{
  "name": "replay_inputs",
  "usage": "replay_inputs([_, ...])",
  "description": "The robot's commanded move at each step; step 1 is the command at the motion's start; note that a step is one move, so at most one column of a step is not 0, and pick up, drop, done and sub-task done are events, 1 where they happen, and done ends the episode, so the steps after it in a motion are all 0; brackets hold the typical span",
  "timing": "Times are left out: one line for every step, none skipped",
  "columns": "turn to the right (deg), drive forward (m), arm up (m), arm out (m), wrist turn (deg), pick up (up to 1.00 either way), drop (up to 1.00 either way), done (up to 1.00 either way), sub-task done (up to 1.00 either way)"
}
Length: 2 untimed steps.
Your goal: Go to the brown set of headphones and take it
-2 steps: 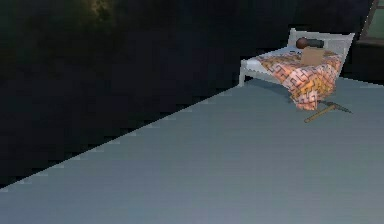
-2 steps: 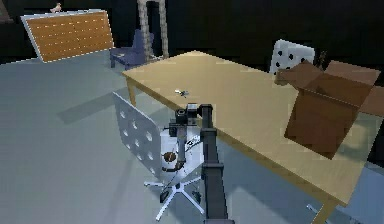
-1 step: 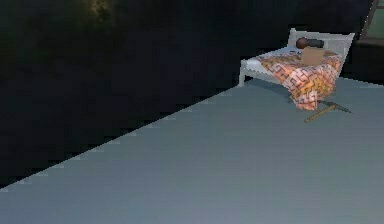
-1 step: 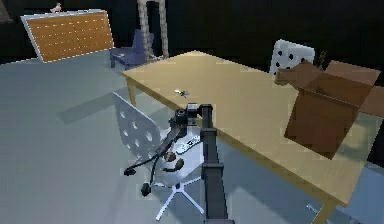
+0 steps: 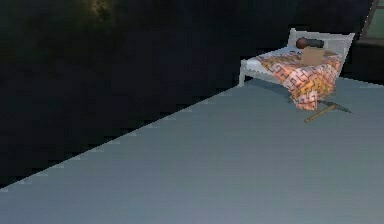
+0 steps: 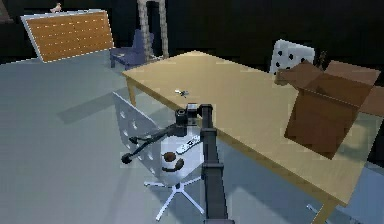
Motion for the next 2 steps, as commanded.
replay_inputs([0.0,0.0,0.0,0.0,45.0,0.0,0.0,0.0,0.0])
replay_inputs([0.0,0.0,0.0,0.0,12.0,0.0,0.0,0.0,0.0])
